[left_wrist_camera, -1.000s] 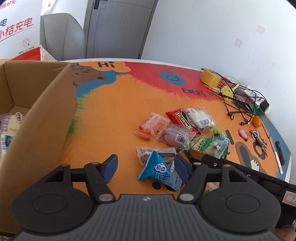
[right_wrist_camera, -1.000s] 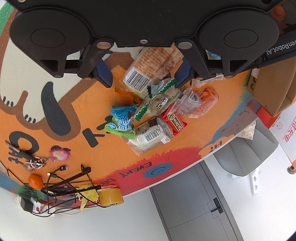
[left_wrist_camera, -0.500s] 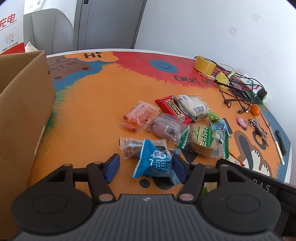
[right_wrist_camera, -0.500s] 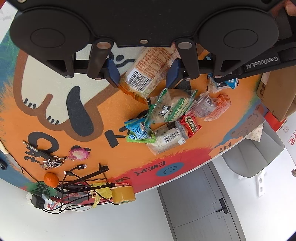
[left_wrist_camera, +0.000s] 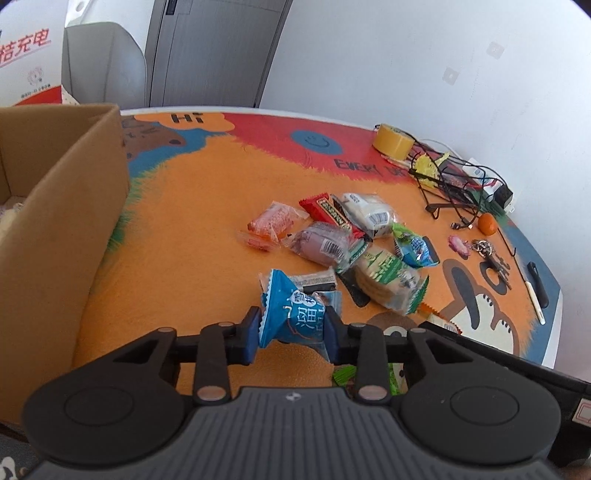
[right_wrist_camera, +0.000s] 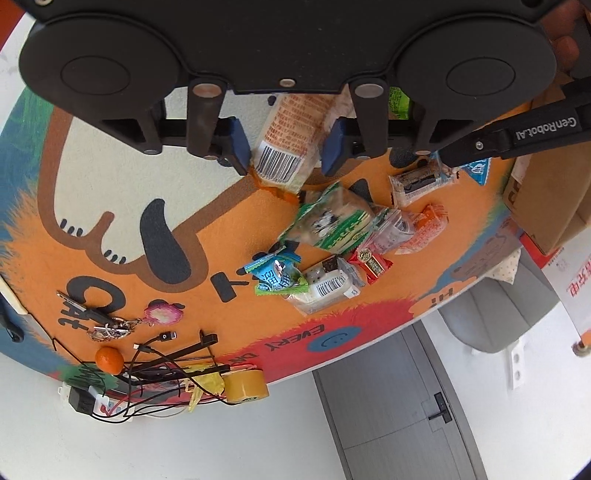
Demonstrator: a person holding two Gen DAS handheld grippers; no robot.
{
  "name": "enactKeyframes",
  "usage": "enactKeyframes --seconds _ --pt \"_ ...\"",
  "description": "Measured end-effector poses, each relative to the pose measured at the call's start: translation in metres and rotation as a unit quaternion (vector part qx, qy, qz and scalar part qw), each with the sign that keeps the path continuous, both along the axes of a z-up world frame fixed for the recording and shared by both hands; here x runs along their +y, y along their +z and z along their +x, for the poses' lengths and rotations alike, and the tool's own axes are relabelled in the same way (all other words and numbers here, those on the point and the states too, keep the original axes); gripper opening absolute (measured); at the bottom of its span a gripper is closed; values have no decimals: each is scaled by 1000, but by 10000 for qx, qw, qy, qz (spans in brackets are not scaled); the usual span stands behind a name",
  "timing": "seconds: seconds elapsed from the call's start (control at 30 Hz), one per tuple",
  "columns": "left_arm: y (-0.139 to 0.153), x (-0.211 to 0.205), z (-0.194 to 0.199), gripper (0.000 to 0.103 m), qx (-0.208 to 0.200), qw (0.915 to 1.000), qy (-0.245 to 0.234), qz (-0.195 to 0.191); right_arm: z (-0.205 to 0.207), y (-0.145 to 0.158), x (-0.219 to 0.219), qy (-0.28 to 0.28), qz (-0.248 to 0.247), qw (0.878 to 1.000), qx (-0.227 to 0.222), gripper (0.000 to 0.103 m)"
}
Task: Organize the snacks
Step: 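Grasp the blue candy bag with the left gripper while the right grasps a wafer pack, then carry both snacks into the cardboard box and open both grippers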
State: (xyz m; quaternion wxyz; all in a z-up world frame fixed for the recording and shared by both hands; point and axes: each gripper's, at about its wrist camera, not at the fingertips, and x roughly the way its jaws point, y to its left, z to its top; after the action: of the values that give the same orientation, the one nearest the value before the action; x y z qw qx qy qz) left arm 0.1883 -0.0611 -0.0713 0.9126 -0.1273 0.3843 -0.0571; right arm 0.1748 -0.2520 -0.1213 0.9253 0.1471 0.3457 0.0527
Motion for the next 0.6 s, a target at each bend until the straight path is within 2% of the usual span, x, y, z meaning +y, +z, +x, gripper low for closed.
enactKeyframes --seconds 0.37,0.6 --pt "37 13 -27 34 -510 9985 178 -6 -18 28 -9 95 360 9983 -448 36" --pt "56 28 -39 34 -730 9968 313 50 -21 49 6 326 408 9962 -693 36"
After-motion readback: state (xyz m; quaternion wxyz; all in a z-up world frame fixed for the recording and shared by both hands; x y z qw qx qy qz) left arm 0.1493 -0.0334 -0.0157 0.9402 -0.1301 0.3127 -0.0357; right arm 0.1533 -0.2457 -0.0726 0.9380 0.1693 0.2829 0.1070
